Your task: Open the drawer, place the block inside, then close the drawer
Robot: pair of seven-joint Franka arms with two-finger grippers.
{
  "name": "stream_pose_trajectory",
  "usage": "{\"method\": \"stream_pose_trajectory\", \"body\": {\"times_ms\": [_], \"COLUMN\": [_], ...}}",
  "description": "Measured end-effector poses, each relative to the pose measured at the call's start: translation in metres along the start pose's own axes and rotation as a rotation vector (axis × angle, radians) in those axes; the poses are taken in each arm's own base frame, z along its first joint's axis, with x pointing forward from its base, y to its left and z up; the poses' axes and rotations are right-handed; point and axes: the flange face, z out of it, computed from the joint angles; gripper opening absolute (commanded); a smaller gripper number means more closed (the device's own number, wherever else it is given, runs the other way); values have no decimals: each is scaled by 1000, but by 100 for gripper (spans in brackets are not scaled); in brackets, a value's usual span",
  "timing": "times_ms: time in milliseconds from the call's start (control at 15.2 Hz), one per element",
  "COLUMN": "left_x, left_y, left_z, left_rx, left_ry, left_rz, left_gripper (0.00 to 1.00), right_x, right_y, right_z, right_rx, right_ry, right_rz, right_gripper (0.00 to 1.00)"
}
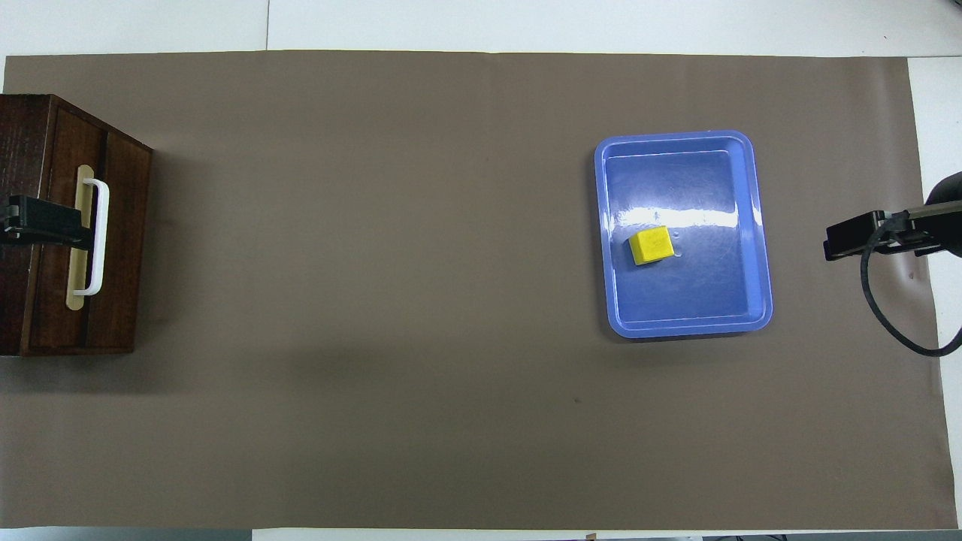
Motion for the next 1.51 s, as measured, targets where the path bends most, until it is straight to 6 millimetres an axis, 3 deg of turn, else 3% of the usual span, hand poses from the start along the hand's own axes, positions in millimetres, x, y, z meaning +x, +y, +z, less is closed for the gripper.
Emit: {"method": "stream_pose_trajectory", "body": {"times_ms": [658, 988, 1251, 1514], "left_x": [8, 19, 41, 67], "left_y": [0, 29, 39, 87], "left_z": [3, 25, 65, 136], "left_rx": [32, 210, 299, 408], "left_ry": [54, 128, 134, 174], "left_rz": [10, 116, 137, 117], "left_gripper": [100, 100, 100, 100], "right_x": [0, 0, 3, 2], "right_y": [-1, 0, 1, 15], "right_z": [0, 0, 1, 37], "right_rx": [0, 0, -2, 14], "right_ry": [1, 1, 26, 75], "right_rz": [-2, -1, -125, -417], "right_gripper": [100, 100, 100, 100]}}
